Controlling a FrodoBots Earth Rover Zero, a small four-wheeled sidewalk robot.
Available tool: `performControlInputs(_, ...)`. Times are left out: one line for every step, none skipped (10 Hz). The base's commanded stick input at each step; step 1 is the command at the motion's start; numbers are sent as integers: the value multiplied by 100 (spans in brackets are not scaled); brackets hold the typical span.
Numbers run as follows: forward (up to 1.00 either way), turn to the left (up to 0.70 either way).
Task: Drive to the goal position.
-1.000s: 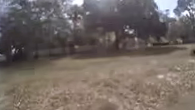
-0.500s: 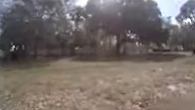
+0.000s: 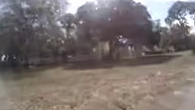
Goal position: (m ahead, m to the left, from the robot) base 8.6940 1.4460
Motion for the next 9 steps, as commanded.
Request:
performControlInputs(70, -35)
performControlInputs(70, -35)
performControlInputs(70, -15)
performControlInputs(70, 0)
performControlInputs(70, 0)
performControlInputs(70, 0)
performControlInputs(70, 0)
performControlInputs(70, 0)
performControlInputs(70, 0)
